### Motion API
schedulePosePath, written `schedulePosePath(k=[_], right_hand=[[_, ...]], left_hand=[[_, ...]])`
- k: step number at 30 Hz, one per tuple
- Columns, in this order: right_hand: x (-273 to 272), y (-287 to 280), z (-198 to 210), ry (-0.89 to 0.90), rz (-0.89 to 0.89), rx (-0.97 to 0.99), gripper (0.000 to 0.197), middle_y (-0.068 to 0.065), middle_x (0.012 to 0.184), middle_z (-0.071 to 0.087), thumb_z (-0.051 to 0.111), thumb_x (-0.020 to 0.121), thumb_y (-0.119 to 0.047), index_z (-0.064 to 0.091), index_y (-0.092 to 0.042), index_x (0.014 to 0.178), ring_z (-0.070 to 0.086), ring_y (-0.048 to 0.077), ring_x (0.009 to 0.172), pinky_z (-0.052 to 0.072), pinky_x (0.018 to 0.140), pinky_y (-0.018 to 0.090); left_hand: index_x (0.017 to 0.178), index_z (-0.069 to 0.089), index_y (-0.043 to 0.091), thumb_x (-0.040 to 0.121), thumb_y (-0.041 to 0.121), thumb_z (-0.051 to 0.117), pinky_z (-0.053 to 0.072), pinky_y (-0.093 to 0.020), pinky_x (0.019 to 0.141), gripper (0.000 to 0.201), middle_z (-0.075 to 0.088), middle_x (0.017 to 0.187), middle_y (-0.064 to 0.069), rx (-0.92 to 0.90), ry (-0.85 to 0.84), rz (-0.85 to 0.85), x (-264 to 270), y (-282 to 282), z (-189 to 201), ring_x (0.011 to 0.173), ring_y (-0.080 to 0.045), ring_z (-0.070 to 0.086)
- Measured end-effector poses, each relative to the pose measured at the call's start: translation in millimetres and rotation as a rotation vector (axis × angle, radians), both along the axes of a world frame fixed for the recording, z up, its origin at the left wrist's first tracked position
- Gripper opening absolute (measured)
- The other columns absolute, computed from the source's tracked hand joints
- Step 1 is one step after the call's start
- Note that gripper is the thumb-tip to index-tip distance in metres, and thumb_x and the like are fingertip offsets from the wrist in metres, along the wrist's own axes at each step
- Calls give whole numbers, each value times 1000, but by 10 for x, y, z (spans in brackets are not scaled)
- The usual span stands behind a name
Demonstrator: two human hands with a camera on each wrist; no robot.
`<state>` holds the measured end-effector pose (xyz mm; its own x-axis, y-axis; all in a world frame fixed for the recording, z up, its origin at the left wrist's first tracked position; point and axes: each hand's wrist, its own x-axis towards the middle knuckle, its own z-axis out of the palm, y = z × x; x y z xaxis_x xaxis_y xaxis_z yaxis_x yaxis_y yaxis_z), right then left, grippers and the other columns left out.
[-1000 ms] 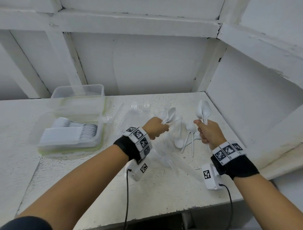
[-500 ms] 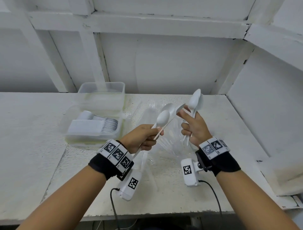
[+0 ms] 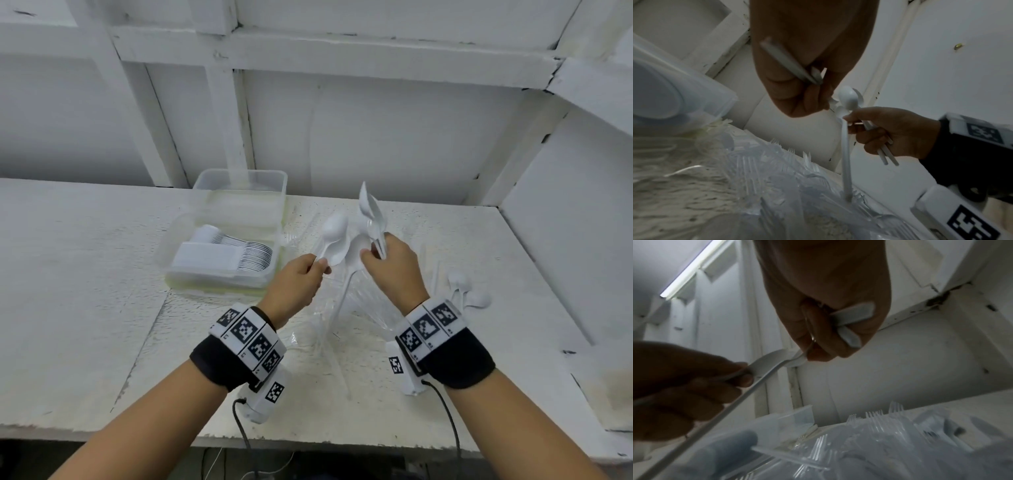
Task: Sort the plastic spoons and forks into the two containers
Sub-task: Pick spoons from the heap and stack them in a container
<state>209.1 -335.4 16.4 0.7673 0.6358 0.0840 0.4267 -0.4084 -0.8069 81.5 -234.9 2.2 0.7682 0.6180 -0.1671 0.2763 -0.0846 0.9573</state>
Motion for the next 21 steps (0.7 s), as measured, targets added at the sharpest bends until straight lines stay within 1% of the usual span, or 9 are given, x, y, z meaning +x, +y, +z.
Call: schedulePosePath(k=[2,4,5,7,10,13,16,19,21], right_hand=[[-88,53,-8,7,7,27,30,-6,60,42,55,89,-19,38,-19,64,37,6,53,32,47,14],[-154,101,-17,51,0,77,33,-7,59,41,57,89,-21,38,-20,62,36,6,53,29,52,16],[-183,118,-17,74,-6,97,33,-6,59,41,56,89,-21,39,-19,62,36,6,53,29,53,18],[-226,129,-23,123,-12,138,30,-4,58,43,54,91,-22,44,-15,63,36,8,53,30,54,21],[-288,110,-10,215,-11,173,37,7,65,52,47,95,-32,59,-1,78,41,10,56,33,53,24],[-334,89,-15,193,10,162,33,14,75,59,54,92,-29,61,3,86,50,15,66,40,60,26],[-341,58,-32,183,-5,161,24,9,70,54,59,88,-18,58,4,79,47,15,65,40,64,28],[-303,6,-37,187,-69,165,29,-1,57,39,56,86,-13,41,-11,61,34,12,55,31,55,23],[-271,-31,-28,190,-106,171,34,-2,55,34,55,85,-10,33,-15,59,29,12,52,27,52,22]], left_hand=[[81,55,15,100,24,40,50,-31,67,25,53,73,1,34,-33,9,2,-36,-16,69,-13,52],[83,53,13,101,23,38,54,-34,79,25,59,83,-1,30,-57,9,-4,-77,-16,80,-16,60],[85,53,12,101,23,37,54,-34,78,25,62,85,-3,7,-72,13,-7,-96,-9,80,-18,63],[89,51,10,102,23,35,55,-30,69,24,64,83,-7,-56,-98,23,-30,-126,17,71,-19,65],[90,51,11,102,23,35,53,-26,59,23,63,76,-7,-34,-89,30,-76,-143,30,60,-17,62],[96,53,7,102,23,35,53,-25,56,24,62,74,-7,-30,-78,32,-111,-154,32,58,-17,61],[97,55,7,101,23,37,56,-25,59,25,65,78,-8,-52,-69,0,-136,-185,47,63,-17,64],[100,57,11,101,24,38,56,-32,71,23,65,90,-5,0,-66,22,-164,-202,43,81,-17,65],[104,57,13,100,25,39,55,-29,69,22,62,91,-1,19,-63,81,-186,-188,26,83,-14,61]])
